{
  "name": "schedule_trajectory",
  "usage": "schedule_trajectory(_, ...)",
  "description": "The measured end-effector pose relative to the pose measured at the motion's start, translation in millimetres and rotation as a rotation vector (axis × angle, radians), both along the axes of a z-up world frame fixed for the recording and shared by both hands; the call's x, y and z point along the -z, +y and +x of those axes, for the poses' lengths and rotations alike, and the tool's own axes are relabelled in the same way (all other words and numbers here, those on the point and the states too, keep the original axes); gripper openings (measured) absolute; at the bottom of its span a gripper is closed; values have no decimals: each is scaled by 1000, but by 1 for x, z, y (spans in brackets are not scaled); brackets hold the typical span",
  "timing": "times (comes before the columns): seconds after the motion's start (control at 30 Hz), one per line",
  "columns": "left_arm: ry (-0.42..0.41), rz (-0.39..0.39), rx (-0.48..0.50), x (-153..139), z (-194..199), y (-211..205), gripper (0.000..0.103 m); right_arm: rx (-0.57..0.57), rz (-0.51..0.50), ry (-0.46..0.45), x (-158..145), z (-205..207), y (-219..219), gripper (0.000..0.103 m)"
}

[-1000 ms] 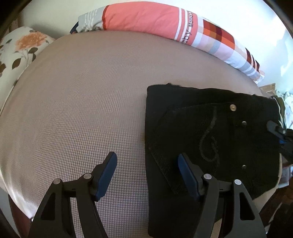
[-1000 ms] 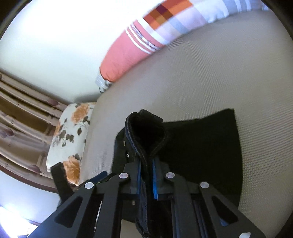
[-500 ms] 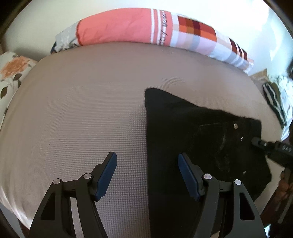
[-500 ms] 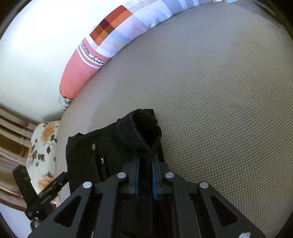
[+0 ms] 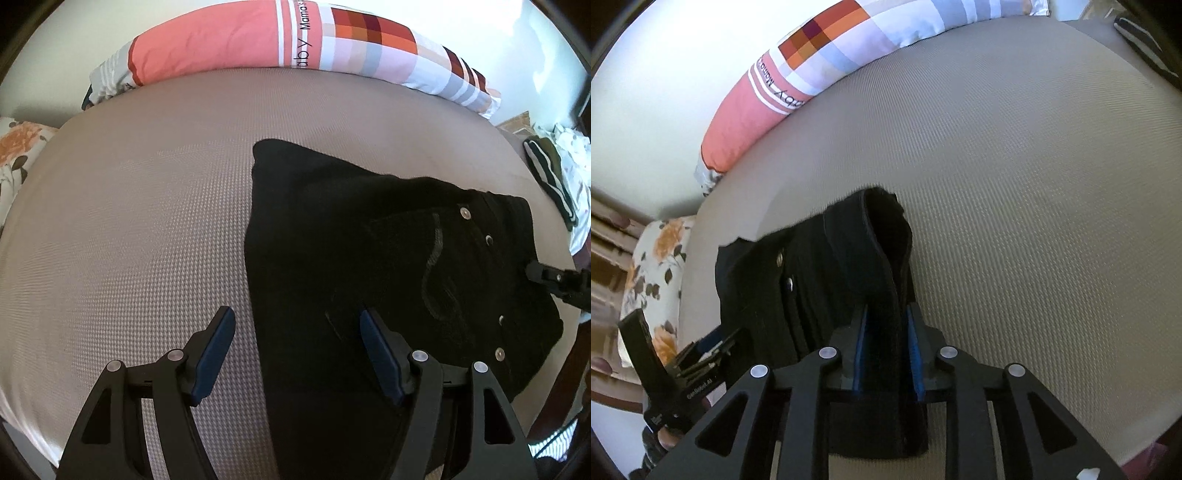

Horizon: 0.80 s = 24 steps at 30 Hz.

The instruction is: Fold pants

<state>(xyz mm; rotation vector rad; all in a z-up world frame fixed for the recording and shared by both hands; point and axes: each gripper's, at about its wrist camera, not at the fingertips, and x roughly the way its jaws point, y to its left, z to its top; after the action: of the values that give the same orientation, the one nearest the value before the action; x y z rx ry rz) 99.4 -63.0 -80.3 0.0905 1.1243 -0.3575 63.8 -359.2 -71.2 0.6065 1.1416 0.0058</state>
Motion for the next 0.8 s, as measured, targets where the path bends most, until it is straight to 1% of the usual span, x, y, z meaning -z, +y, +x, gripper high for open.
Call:
schedule_trajectory(0.17, 10, -6, 7, -1, -10, -1, 71, -11, -32, 11, -7, -16, 5, 20)
schedule_trajectory(0.43, 9, -11, 16, -5, -30, -1, 71, -16, -10, 9, -14, -39, 10, 20)
schedule_trajectory(0.53, 21, -20, 22, -5, -37, 0, 71, -9, 7, 15, -13, -44, 9, 20)
schedule_trajectory(0.67, 16, -11, 35, -5, -48, 0, 72, 2, 27, 12, -13, -47, 9, 21)
schedule_trajectory(0.8, 18, -18, 29, -4, -51, 3, 72, -4, 33, 10, -13, -47, 10, 21)
